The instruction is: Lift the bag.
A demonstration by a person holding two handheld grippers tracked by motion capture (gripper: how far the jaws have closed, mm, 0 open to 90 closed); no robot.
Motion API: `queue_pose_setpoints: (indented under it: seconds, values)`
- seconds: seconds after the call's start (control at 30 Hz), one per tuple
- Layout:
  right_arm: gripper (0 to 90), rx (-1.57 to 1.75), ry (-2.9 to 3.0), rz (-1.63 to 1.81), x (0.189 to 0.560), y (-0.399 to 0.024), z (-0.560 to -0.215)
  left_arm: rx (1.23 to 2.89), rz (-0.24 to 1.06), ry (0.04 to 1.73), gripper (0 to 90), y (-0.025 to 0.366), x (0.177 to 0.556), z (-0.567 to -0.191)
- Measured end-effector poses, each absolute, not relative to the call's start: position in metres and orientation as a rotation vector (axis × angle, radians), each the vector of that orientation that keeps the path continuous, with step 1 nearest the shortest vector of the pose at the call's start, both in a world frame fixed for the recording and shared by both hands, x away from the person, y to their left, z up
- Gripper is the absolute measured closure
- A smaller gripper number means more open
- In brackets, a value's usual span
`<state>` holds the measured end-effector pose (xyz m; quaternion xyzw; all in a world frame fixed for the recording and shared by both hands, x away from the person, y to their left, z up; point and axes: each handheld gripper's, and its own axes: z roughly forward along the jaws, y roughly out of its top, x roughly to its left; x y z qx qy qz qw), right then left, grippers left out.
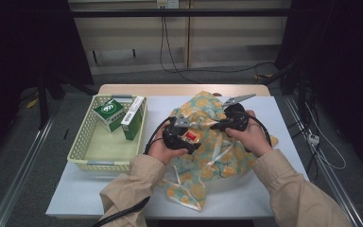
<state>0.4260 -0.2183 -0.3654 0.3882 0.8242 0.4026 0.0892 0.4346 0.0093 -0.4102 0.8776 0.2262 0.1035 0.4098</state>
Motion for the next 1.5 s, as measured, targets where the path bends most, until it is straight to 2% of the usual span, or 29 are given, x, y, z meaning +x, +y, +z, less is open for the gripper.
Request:
queue_pose_setpoints:
  seconds: [0.3,0.57,0.63,0.8,1.1,1.17,1.5]
  values:
    - [90.0,1.165,2.453,1.208,0.431,-0.218,-0.368,2.189,0.301,0.607,20.5,0.012,0.438,-0.406]
    - [90.0,1.178,2.431,1.228,0.437,-0.214,-0.37,2.186,0.222,0.585,20.5,0.011,0.431,-0.417]
    - [90.0,1.18,2.429,1.234,0.438,-0.212,-0.37,2.205,0.254,0.587,20.5,0.008,0.431,-0.418]
    - [90.0,1.172,2.429,1.228,0.442,-0.208,-0.369,2.196,0.213,0.603,20.4,0.001,0.446,-0.425]
    - [90.0,1.231,2.413,1.214,0.454,-0.213,-0.379,2.155,0.247,0.642,19.9,-0.024,0.49,-0.435]
    - [90.0,1.259,2.394,1.206,0.457,-0.217,-0.381,2.123,0.208,0.678,14.2,-0.031,0.5,-0.436]
    - [90.0,1.294,2.379,1.195,0.461,-0.224,-0.389,2.2,0.209,0.636,11.5,-0.012,0.471,-0.423]
